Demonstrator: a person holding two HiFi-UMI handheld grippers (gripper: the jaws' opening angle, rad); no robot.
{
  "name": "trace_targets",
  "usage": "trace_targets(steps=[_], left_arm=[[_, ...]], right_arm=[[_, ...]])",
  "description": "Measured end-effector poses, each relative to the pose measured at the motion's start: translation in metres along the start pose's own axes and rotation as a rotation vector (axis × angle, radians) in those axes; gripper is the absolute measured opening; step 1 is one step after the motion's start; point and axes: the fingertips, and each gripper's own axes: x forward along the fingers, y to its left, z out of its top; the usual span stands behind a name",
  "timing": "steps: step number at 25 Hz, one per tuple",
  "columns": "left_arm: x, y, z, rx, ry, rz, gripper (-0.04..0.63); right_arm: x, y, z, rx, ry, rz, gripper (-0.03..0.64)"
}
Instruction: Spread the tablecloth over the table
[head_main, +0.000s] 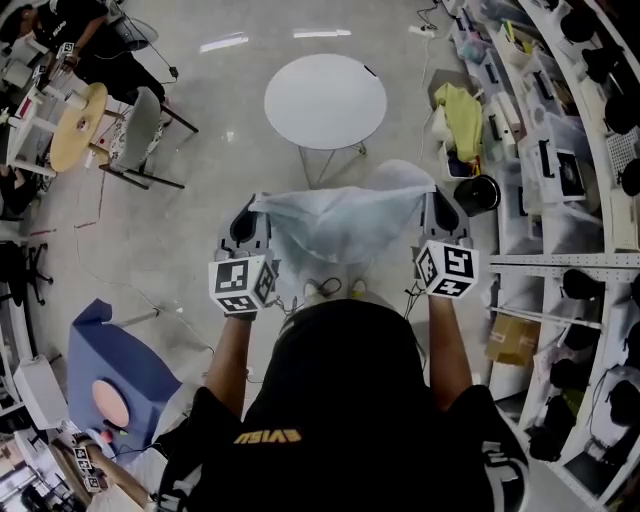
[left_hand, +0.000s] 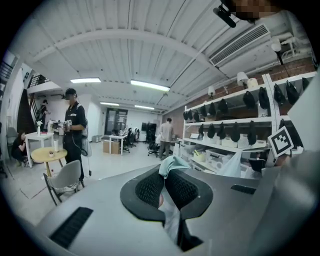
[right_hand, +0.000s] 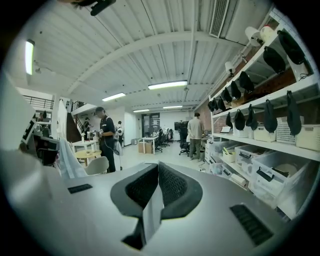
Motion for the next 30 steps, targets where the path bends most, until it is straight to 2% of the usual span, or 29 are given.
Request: trace_targets(steps=[18,20,24,27,30], left_arm=[[0.014,-0.016,0.013,0.011,-0.030,0.056,0.023],[0.015,-0.018,0.012,0.013,-0.023,0.089,0.023],[0.015,-0.014,0.003,0.014,0.024,0.219,0.023],[0.016,-0.010,0.008,-0.009,-0.001,0.292,0.023],[0.017,-0.006,0.023,-0.012,-0.049,0.321,0.023]], right_arm=[[0.006,-0.047,0.012,-0.012,-0.028,-0.009,0.008],[0.006,-0.056,0.013,-0.015,-0.031,-0.010,0.008],[0.005,-0.081,0.014,-0.010,-0.040,-0.038,0.008],[0.007,-0.104,0.021,-0.010,-0.060,-0.072,0.008],[0.011,-0.134,0.036,-0.022,-0.095,-0.097,0.008]])
